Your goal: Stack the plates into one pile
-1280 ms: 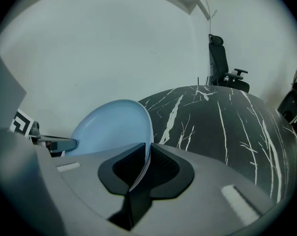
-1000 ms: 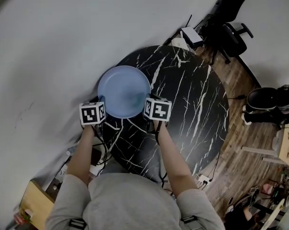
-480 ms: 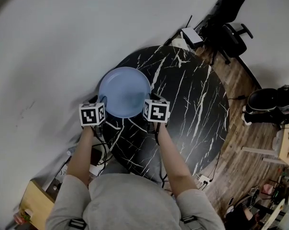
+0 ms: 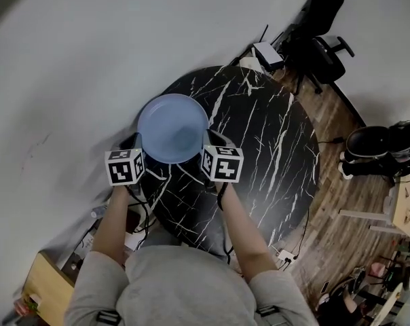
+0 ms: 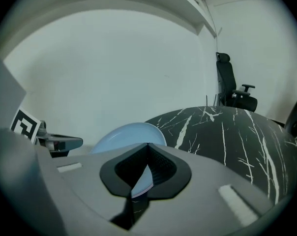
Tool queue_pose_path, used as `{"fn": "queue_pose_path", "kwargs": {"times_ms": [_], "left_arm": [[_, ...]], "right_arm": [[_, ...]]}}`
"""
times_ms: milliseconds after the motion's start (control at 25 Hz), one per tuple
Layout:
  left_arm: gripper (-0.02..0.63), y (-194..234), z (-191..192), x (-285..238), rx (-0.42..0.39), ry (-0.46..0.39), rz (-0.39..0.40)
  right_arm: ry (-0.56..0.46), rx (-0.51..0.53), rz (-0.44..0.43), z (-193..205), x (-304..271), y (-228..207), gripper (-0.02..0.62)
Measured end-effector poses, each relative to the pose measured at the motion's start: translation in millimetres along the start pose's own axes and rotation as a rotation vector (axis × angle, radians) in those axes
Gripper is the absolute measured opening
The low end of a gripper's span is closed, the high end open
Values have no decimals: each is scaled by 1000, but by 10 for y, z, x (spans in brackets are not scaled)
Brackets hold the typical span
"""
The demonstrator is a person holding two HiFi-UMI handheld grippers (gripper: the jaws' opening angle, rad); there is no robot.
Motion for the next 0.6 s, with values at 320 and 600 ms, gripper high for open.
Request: {"fn": "queue_pose_path", "kwargs": {"times_ms": [320,600], "left_arm": [[58,-323,-314,547,-18,-172,21],[58,-598,-508,1062,3,-311,27]], "right_arm": [[-106,84,-66,-206,459,232,3],[-200,141,-112,-361,923,321,3]]}}
Point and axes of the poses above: the fingertips, and each gripper's own axes: x backward along the fingers, y to its left, z out of its underside, the point moved 2 cm from there along x, backward along the fingers, and after that the axes turned 1 degree about y, right-handed, at the moved point
